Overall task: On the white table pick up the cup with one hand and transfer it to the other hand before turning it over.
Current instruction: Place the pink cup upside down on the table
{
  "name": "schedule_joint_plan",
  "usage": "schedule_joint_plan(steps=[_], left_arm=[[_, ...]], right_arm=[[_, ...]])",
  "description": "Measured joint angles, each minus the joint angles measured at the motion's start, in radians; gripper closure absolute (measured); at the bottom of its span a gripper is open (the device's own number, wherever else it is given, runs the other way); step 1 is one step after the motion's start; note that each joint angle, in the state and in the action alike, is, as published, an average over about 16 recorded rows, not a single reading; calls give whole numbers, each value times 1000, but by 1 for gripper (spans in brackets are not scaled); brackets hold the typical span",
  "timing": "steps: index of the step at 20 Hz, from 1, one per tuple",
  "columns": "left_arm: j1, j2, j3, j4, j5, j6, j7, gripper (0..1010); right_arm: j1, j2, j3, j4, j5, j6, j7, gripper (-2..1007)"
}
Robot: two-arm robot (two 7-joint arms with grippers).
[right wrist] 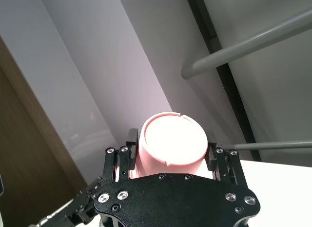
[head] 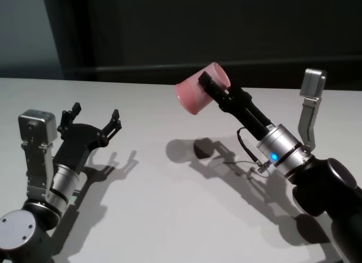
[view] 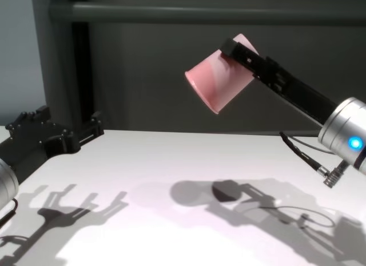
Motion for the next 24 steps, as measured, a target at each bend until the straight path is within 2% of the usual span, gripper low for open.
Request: schedule_joint_plan(steps=[6,11,18,24], left_arm=[[0,0,0,0,0,0,0,7],[0,0,0,0,0,0,0,7],[0,0,0,0,0,0,0,7],[0,0,0,0,0,0,0,7]], right_arm=[[16,31,-35,-16,-105,15,-52,236],[37,51,-64,-23,-187,41,-84,236],[74,76,-105,-28,-288,97,-112,236],[106,90,-136,-25,-357,152,-123,236]])
